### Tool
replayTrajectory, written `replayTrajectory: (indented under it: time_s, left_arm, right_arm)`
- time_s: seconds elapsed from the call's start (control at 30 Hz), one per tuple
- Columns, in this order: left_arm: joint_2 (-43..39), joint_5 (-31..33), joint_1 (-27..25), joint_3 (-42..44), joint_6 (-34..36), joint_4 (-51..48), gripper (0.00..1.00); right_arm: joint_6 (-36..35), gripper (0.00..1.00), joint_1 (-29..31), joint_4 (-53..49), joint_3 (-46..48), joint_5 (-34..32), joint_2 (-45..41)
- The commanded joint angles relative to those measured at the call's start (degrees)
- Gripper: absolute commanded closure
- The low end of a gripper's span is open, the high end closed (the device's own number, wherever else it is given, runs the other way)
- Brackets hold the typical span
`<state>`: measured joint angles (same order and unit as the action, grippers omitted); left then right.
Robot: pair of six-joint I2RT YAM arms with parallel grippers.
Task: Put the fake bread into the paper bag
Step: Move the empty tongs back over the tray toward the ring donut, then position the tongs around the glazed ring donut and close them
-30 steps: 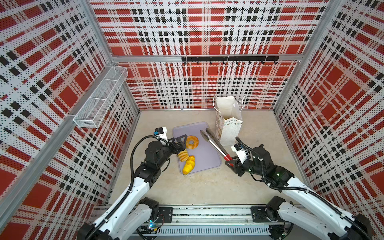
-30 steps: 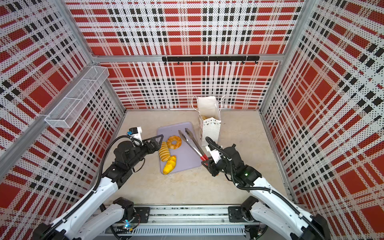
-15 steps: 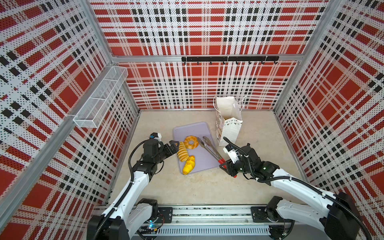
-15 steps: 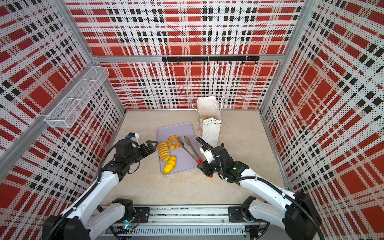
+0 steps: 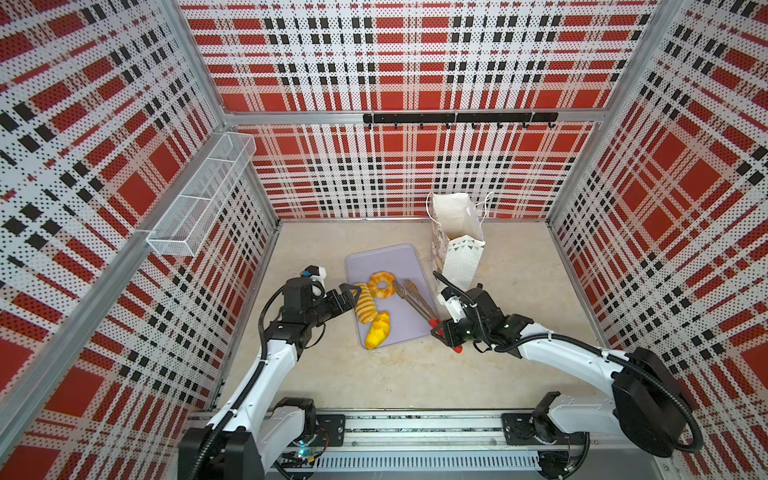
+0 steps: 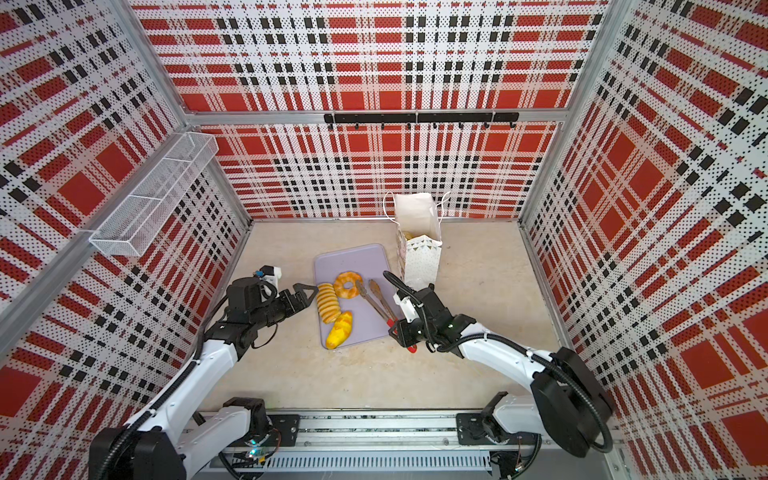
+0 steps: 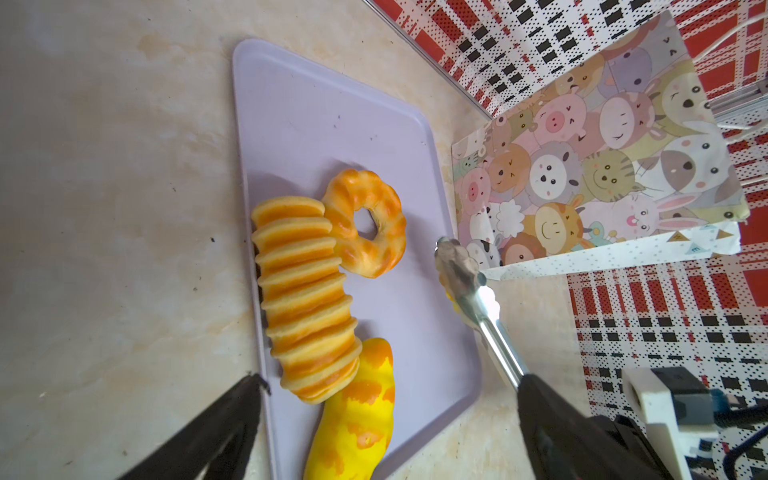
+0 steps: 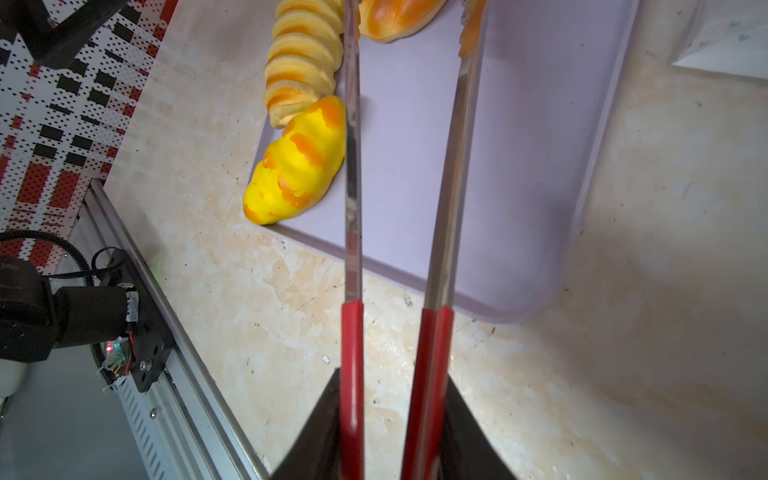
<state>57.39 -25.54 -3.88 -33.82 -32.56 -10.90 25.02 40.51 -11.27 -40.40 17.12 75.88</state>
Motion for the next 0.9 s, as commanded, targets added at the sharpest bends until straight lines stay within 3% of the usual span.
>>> replayTrajectory:
  time_s: [0.0, 0.37, 0.53, 0.87]
  left_arm:
    - [-0.58, -1.88, 0.44, -1.04, 1.26, -0.38, 0.02]
    - [2.31, -4.19, 2.21, -0.79, 1.60, -1.45, 0.02]
    - [2.24, -3.15, 1.24, -0.68, 1.79, -1.76, 0.02]
    - [4.14, -4.19, 0.93, -0.74, 2.23, -2.11, 0.02]
  right_arm:
    - [-0.40, 0.67, 0.49, 0.51, -3.31, -0.14, 1.20]
    - [-0.58, 0.65, 0.38, -4.27, -7.10, -2.30, 4.47]
    - [-0.04, 0.65, 0.23, -1.35, -6.63, -2.61, 5.05]
    - [0.40, 0.65, -1.84, -0.01, -10.02, 0.97, 9.25]
